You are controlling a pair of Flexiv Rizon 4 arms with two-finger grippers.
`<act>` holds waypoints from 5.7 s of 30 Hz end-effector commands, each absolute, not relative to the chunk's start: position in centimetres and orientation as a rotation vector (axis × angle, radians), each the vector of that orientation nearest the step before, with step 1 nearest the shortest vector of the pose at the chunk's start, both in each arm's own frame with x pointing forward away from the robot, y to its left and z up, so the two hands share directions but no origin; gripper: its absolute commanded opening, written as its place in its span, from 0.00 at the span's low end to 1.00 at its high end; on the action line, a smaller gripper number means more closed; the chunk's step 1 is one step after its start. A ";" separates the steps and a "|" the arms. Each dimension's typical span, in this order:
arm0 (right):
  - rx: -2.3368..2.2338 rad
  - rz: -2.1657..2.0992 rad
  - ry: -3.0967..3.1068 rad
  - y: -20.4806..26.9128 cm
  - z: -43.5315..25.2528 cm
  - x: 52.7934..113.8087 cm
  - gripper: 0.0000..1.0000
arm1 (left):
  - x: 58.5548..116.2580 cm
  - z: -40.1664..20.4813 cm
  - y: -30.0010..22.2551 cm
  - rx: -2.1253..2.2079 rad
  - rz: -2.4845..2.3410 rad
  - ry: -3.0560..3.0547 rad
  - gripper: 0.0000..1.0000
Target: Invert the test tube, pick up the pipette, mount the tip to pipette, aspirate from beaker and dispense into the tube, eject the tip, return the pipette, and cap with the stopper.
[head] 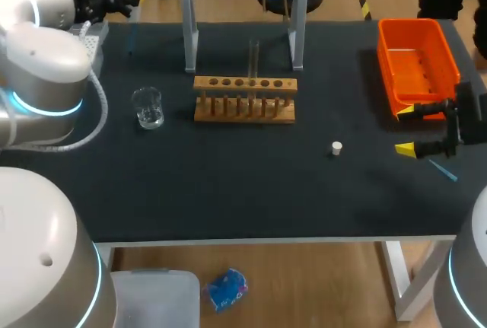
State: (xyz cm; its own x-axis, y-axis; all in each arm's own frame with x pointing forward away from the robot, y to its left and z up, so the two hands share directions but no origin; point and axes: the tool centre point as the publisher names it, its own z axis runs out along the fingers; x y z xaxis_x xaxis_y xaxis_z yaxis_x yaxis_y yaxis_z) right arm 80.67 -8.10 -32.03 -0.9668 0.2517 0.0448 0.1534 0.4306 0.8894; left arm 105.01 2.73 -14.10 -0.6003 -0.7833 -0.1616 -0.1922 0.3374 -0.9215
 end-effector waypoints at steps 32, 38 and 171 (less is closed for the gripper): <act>0.367 1.583 2.576 -8.1 -32.0 80.6 1.00 | 115.6 -16.2 -3.4 -0.906 -1.294 2.040 0.00; 0.367 1.583 2.576 -8.1 -32.0 80.6 1.00 | 116.4 -16.5 -4.2 -0.941 -1.283 2.043 0.00; 0.367 1.583 2.576 -8.1 -32.0 80.6 1.00 | 118.1 -21.4 -8.6 -1.485 -1.053 1.945 1.00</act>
State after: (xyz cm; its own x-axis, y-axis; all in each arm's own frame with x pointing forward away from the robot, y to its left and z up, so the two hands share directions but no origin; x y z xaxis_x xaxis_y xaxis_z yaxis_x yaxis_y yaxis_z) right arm 80.67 -8.10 -32.03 -0.9668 0.2518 0.0448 0.1534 0.4306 0.8894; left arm 118.34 -8.69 -21.48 -0.3015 -0.9500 0.0810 -0.5879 0.1183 -0.8002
